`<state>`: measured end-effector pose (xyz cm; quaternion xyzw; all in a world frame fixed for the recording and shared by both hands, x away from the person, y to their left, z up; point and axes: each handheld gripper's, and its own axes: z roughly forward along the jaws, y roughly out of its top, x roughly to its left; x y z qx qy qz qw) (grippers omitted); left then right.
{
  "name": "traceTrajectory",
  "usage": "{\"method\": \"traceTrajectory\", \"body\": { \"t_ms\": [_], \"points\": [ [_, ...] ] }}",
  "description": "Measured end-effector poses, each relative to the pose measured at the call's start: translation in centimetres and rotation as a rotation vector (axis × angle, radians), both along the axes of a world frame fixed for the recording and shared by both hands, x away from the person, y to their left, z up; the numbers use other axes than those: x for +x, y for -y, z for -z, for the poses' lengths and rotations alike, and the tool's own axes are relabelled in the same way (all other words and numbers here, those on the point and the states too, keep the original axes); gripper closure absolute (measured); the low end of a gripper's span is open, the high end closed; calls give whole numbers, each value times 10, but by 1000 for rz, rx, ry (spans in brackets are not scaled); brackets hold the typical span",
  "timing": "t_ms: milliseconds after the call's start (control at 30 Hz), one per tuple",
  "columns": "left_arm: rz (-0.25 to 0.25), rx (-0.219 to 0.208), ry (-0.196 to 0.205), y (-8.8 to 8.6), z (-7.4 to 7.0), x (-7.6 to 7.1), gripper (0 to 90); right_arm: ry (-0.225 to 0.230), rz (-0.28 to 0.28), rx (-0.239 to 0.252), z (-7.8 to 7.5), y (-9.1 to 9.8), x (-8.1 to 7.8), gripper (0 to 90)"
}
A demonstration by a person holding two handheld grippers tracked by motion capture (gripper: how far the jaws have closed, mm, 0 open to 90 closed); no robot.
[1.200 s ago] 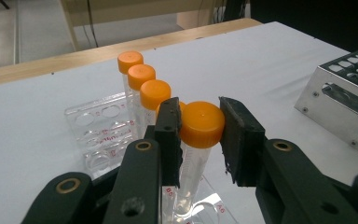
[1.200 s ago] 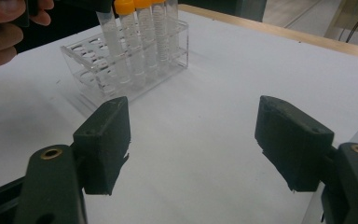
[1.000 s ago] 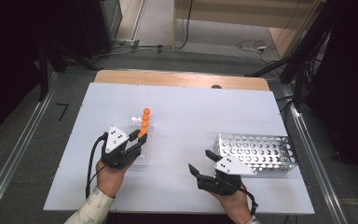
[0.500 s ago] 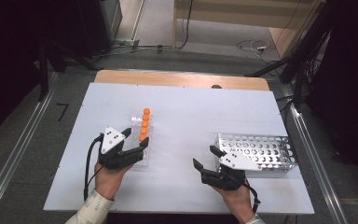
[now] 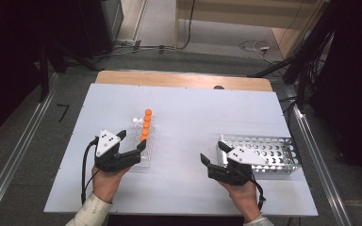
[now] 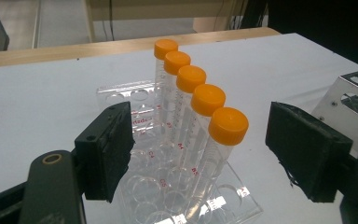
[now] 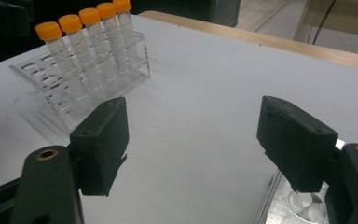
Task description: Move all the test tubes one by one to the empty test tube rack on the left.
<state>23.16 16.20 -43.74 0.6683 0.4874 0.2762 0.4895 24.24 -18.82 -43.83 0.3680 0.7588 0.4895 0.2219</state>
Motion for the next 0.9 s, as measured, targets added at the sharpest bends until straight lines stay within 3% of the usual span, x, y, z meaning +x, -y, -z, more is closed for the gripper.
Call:
{"method": "traceTrajectory", "body": {
  "t_ms": [300, 900],
  "points": [
    [-9, 7, 0, -5, 1, -1, 215, 6, 22, 0, -2, 7, 3, 226],
    [-68, -21, 13, -22, 4, -5, 164, 12, 67, 10, -5, 23, 4, 210]
  ]
}}
